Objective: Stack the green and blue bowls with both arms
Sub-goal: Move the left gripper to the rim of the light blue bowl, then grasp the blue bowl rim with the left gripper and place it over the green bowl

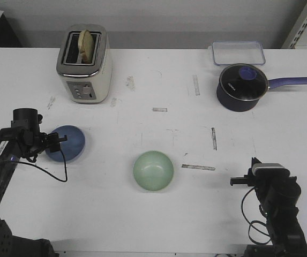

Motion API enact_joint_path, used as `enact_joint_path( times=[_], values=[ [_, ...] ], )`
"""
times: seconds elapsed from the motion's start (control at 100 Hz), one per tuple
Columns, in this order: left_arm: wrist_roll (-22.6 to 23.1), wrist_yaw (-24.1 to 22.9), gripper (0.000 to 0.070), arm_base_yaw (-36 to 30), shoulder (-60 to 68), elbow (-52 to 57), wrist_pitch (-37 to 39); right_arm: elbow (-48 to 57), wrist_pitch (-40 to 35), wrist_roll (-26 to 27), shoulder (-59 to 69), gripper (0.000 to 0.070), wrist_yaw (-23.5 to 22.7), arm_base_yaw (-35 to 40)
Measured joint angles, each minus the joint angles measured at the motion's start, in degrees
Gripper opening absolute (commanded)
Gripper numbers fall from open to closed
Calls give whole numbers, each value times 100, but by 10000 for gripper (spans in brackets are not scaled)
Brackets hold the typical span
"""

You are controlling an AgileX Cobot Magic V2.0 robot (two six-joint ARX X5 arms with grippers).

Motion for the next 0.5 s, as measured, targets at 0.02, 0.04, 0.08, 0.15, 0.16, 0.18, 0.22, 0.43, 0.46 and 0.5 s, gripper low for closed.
enact_joint_path(
  times=[0.02, 0.04, 0.08, 0.15, 0.16, 0.18, 0.22, 0.43, 0.46, 0.5],
  values=[
    [-2, -2, 42, 0, 13, 0, -4, 0, 0, 0, 0, 1, 0, 0],
    [-4, -2, 16, 0, 28, 0, -15, 0, 0, 0, 0, 1, 0, 0],
    [-11, 9, 0, 0, 48, 0, -28, 0, 0, 0, 0, 1, 0, 0],
    [-15, 20, 0, 0, 50, 0, -26, 0, 0, 0, 0, 1, 0, 0],
    [-15, 24, 0, 0, 50, 0, -26, 0, 0, 0, 0, 1, 0, 0],
    [-15, 33, 0, 2, 44, 0, -20, 0, 0, 0, 0, 1, 0, 0],
    [-13, 37, 0, 2, 39, 2, -7, 0, 0, 0, 0, 1, 0, 0],
    [-13, 55, 0, -2, 13, 133, 0, 0, 0, 0, 0, 1, 2, 0],
    [-13, 125, 0, 0, 0, 205, -13, 0, 0, 0, 0, 1, 0, 0],
    [-13, 236, 0, 2, -35, 321, -37, 0, 0, 0, 0, 1, 0, 0]
  ],
)
